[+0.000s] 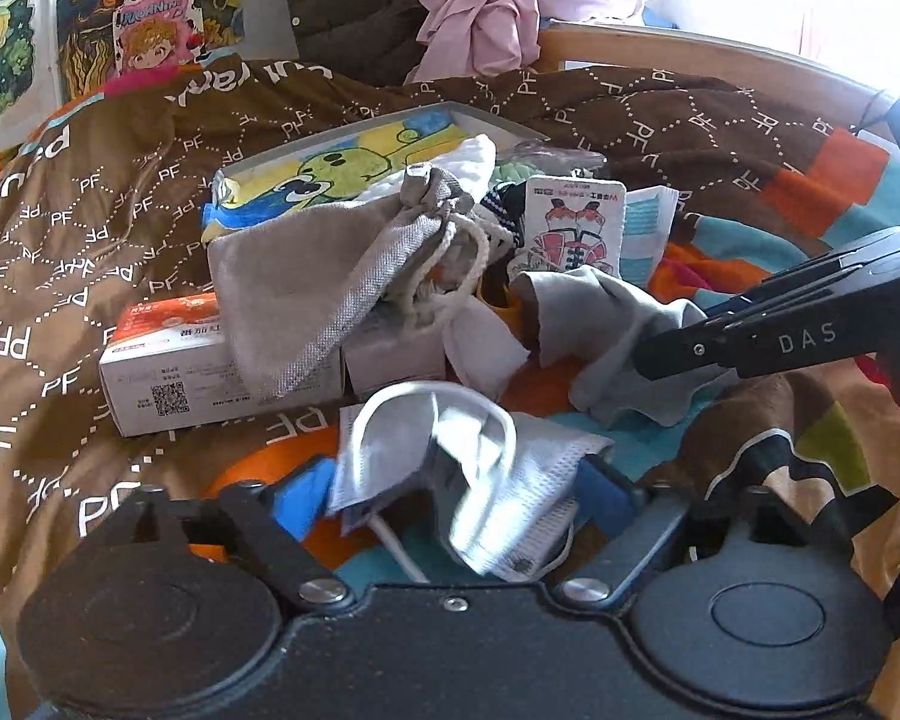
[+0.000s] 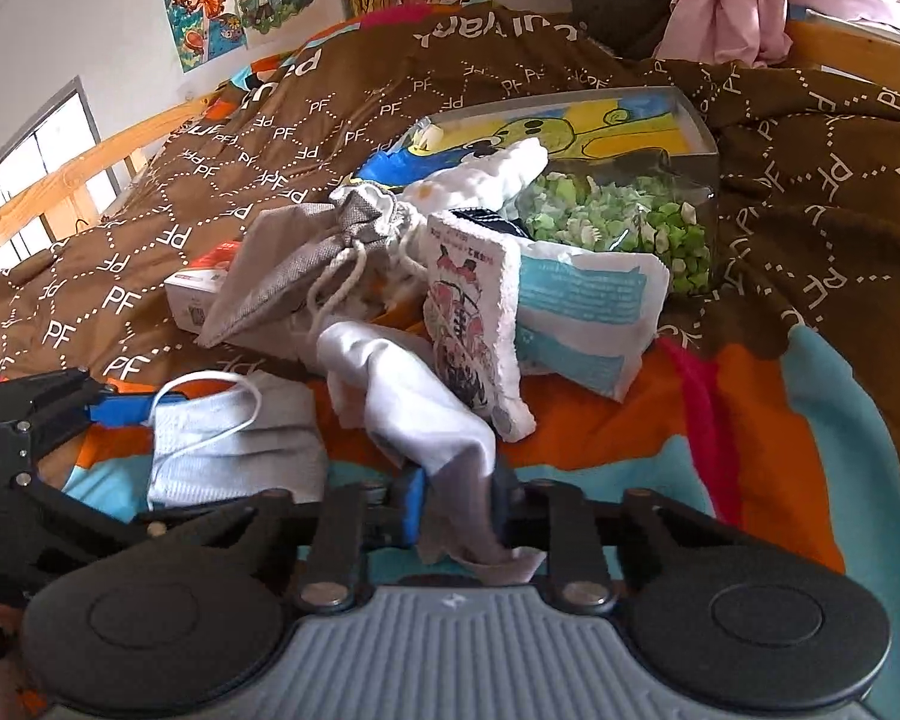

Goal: Organize soft objects
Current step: 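Grasp the grey face mask with left tool while right tool grasps the white sock, then carry the mask into the painted tray with left tool while right tool drops the sock there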

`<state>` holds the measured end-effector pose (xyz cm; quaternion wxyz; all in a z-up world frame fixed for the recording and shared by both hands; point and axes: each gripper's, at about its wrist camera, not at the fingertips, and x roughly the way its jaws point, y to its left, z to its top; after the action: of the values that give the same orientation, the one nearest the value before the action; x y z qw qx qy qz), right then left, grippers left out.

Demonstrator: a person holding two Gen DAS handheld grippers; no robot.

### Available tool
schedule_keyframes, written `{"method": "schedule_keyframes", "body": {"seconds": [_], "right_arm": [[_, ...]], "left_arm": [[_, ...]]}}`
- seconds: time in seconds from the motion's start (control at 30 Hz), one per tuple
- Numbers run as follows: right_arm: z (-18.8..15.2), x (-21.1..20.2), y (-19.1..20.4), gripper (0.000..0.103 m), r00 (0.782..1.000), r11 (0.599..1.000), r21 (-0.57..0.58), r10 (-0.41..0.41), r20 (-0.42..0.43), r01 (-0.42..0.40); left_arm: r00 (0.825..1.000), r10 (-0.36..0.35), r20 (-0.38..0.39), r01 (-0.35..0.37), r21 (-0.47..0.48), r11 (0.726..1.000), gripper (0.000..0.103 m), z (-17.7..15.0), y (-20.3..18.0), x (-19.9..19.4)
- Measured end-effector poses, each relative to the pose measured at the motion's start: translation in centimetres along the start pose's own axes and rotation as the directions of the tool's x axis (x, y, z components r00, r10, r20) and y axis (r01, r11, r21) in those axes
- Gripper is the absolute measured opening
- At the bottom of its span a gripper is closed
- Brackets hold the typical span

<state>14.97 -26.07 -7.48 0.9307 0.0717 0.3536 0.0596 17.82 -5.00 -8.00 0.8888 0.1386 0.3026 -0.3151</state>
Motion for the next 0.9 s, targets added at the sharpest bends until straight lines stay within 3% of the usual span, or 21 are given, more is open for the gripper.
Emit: {"method": "schedule_keyframes", "body": {"seconds": [0.03, 0.1, 0.23, 0.3, 0.33, 0.5, 0.9], "right_arm": [[0.0, 0.0, 0.0, 0.018, 1.000, 1.000, 0.003, -0.001, 0.000, 0.001], [0.0, -0.1, 0.0, 0.015, 1.000, 1.000, 0.005, -0.002, -0.001, 0.002], [-0.1, -0.2, 0.3, 0.010, 1.000, 1.000, -0.012, -0.001, 0.001, 0.001], [-0.2, -0.2, 0.5, 0.009, 1.000, 1.000, -0.020, 0.001, 0.002, -0.001], [-0.2, -0.2, 0.6, 0.008, 1.000, 1.000, -0.024, 0.001, 0.004, -0.001], [-0.2, -0.9, 1.1, 0.005, 0.999, 0.999, -0.044, 0.015, 0.035, -0.014], [0.6, -4.6, 1.0, 0.003, 0.978, 0.997, -0.023, 0.080, 0.191, -0.077]], "left_arm": [[1.000, -0.003, -0.006, 0.003, -0.013, 1.000, 0.078, 0.0, 0.1, 0.0], [1.000, -0.004, -0.009, 0.003, -0.039, 0.999, 0.061, 0.2, 0.4, 0.1], [1.000, 0.016, -0.022, -0.017, -0.056, 0.998, 0.039, 0.4, 0.6, 0.1], [1.000, 0.014, -0.028, -0.016, -0.090, 0.996, 0.017, 0.5, 0.8, 0.2], [1.000, 0.010, -0.026, -0.012, -0.102, 0.995, 0.014, 0.5, 0.9, 0.2], [0.998, 0.054, 0.011, -0.052, -0.131, 0.990, 0.006, 1.1, 0.5, -0.6], [0.989, 0.125, 0.079, -0.103, -0.237, 0.966, 0.005, 2.4, -1.0, -4.7]]}}
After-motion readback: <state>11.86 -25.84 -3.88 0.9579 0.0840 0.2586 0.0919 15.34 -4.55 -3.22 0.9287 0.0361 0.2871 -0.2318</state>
